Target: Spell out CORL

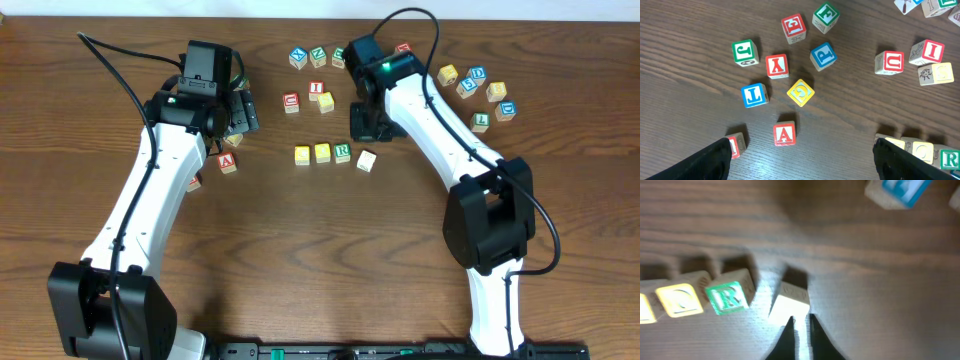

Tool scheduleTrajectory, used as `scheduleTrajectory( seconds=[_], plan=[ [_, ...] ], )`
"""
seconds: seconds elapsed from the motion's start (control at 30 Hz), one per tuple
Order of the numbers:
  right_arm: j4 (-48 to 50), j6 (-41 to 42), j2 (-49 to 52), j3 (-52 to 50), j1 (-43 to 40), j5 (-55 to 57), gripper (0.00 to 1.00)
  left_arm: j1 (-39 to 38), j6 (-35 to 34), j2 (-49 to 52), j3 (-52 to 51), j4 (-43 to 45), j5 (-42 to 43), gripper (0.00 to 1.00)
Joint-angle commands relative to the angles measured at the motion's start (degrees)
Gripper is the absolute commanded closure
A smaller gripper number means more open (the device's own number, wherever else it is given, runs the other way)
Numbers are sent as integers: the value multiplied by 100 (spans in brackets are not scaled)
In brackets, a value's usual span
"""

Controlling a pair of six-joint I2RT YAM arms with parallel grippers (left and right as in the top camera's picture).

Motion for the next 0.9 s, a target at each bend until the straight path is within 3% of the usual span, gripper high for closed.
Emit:
scheduleTrajectory(
  seconds=[0.0,0.33,0.67,0.87],
  plan=[
    [-68,109,-24,-299,-7,-48,99,9,-26,66,-13,-13,-17,11],
    [345,-109,-28,-796,2,-90,99,9,-28,66,-13,4,-17,11],
    [507,-680,-463,-907,-203,-1091,99,9,-28,66,-13,-4,-17,11],
    [1377,-754,-1252,-2227,-455,-1250,99,9,-28,66,-13,-2,-15,11]
  ],
)
